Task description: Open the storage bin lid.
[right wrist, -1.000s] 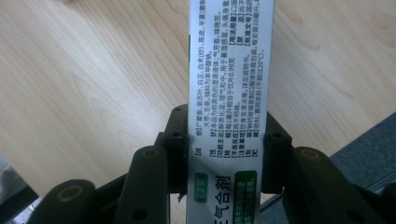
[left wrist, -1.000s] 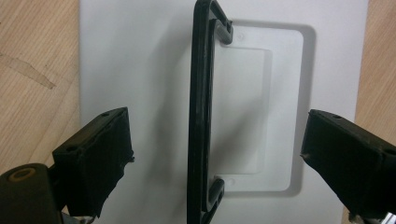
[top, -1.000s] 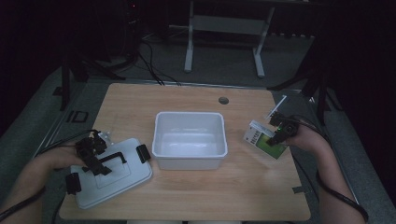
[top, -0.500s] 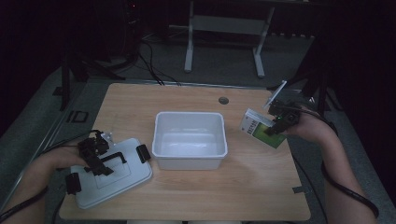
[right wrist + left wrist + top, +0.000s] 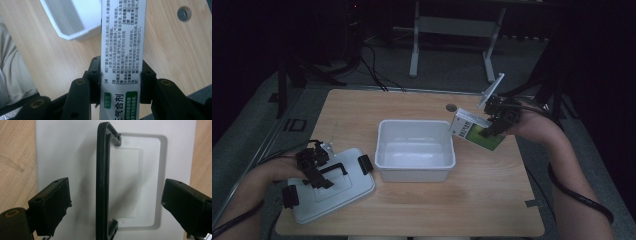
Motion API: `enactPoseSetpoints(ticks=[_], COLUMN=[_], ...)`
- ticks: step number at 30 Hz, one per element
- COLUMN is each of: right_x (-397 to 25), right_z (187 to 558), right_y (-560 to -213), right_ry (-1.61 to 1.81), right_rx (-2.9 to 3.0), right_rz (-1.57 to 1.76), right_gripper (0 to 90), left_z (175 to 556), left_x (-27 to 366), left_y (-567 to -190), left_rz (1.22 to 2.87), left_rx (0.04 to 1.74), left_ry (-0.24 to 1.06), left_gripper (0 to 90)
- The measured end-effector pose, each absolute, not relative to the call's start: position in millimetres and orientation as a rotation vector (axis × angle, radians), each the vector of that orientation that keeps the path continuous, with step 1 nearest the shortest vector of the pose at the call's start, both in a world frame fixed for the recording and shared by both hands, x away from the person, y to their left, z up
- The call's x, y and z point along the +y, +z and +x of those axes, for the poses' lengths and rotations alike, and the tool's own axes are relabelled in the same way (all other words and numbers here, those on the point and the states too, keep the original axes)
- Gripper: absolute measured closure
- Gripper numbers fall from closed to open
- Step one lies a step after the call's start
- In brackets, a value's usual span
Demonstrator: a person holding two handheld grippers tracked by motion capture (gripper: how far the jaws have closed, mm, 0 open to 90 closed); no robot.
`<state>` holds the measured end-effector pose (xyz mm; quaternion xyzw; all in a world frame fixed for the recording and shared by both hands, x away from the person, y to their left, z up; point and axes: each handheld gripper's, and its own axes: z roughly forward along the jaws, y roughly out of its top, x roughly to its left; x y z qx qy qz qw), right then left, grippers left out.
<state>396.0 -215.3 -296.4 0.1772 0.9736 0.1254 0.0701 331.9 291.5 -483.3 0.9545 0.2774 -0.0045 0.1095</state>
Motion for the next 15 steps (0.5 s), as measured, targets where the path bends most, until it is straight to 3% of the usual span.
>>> enactPoseSetpoints(ticks=[15], right_x=[-152], right_z=[396], right_y=[-299], right_ry=[0.376], right_rx=[2.999], right_rz=[0.309], right_gripper=[63.2], left_z=[331], left_x=[292], left_y=[-483], left_rz=[2.816], left_rx=[0.816], left_ry=[-0.021], left_gripper=[9.2])
